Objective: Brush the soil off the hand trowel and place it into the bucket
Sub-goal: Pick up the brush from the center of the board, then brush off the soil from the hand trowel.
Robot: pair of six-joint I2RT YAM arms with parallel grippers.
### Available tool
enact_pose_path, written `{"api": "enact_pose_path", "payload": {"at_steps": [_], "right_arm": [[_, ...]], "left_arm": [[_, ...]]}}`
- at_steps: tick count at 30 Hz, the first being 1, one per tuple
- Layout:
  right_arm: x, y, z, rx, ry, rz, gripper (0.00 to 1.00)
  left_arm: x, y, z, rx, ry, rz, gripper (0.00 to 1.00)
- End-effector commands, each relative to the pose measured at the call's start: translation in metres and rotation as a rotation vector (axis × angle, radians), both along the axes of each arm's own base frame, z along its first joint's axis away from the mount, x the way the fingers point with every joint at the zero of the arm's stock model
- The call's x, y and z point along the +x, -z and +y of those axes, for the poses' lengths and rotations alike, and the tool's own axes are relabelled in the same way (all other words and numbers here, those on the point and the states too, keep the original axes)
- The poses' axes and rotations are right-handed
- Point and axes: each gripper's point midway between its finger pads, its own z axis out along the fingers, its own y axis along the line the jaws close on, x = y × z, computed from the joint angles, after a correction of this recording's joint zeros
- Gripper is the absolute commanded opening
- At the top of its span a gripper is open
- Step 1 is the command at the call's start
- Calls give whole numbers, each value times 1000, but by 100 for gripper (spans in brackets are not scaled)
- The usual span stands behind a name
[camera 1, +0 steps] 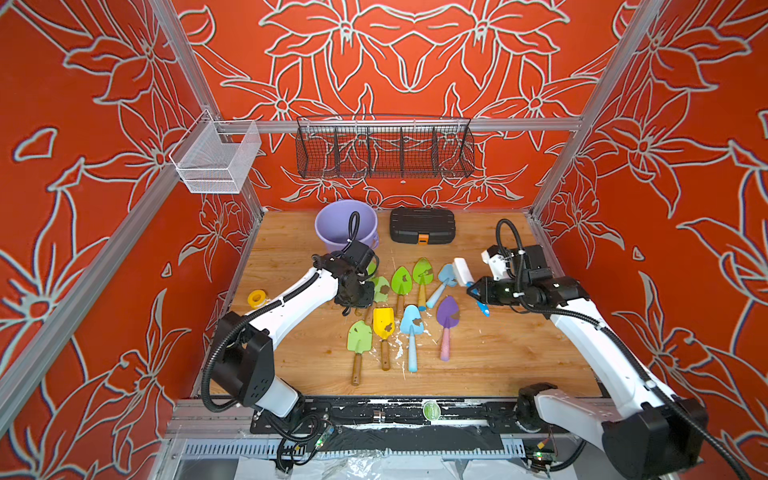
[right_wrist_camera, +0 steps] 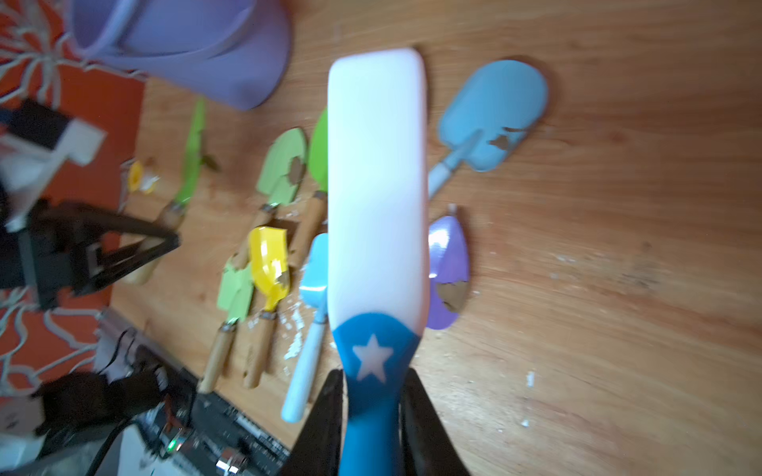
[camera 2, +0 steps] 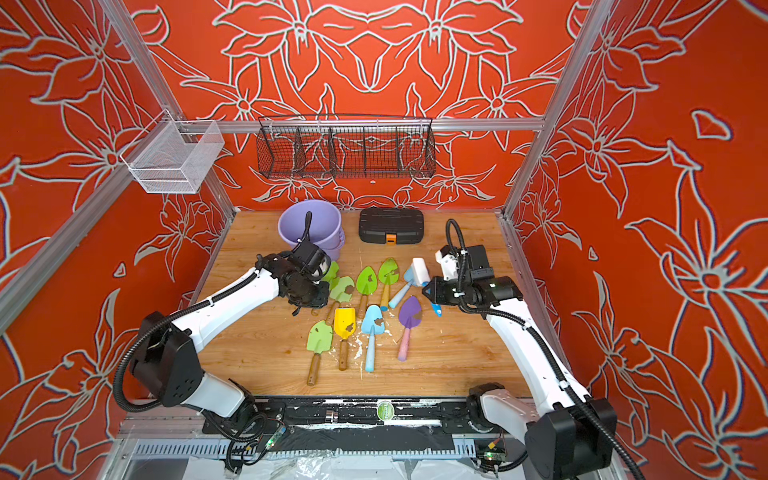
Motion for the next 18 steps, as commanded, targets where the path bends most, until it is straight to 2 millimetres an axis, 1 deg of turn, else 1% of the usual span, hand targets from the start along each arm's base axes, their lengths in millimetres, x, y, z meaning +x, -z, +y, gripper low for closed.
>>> {"api": "enact_pose_path", "payload": {"at_steps": [1,2,4,7,9,11,13,18], "right_arm": [[-19,-21,34,42,-169,-37,0],[-19,-23,42,21,-189,-47,0],[-14,-23,48,-70,-180,-66,0],[-10,-29,60,-162,-179,-104,0],[-7,-36,68,-165,-180,-121,0],[-4,-38,77,-186,-183,-122,0],[1,-33,87,-209,-181,-100,0],[6,-19,122,-219,-218,-84,0]], "left_arm": [[-18,-2,-12,-58,75,65,0],[-18,-3,-16,-85,79,55,0],[-18,-5,-21,-125,91,35,0],[-15,-7,-17,-102,88,14,0],[-16,-5,-13,-76,93,19,0],[-18,-3,-10,-61,95,24,0],[-18,-4,-11,-68,102,19,0],[-17,-9,-10,-70,97,-9,0]]}}
